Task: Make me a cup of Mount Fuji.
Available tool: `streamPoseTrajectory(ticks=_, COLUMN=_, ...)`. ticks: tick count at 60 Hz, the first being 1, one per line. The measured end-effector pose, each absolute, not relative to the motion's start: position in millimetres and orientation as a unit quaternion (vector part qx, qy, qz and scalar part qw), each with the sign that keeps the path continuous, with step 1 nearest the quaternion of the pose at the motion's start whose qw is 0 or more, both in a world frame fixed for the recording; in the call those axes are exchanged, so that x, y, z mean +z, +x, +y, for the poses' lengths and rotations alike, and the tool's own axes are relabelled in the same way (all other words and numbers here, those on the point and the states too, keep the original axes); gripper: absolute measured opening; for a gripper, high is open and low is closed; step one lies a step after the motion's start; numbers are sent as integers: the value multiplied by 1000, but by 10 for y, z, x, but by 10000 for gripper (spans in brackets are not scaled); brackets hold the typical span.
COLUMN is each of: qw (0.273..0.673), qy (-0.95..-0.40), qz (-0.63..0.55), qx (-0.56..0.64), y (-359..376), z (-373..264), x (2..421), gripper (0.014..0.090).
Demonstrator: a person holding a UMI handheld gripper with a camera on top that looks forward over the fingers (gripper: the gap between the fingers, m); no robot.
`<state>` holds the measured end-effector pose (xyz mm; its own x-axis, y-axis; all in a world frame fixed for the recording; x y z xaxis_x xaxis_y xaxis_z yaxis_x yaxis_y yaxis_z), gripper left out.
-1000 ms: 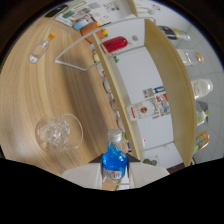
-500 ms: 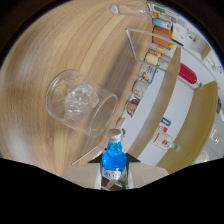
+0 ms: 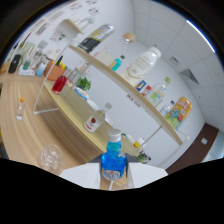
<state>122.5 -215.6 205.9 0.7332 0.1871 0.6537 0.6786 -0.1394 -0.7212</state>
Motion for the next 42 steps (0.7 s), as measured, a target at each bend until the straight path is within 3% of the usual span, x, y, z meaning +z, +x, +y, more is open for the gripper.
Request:
streamPoseTrajectory(ticks=8, qw=596, qy=-779, qz=-157, qx=-113, y=1724, z=-2246, x=1845, gripper=362)
streamPoseTrajectory(ticks=20, qw=541, qy=-840, qz=-7, qx=-42, y=2477, z=-2253, x=952, gripper=360)
streamPoseTrajectory(ticks=29, qw=499, qy=-866, qz=23, qx=-23, y=2711, z=-2236, x=458, gripper=360)
streamPoseTrajectory(ticks=42, qw=472, qy=-882, qz=13, qx=-6, y=2707, z=-2162, x=210, gripper=361)
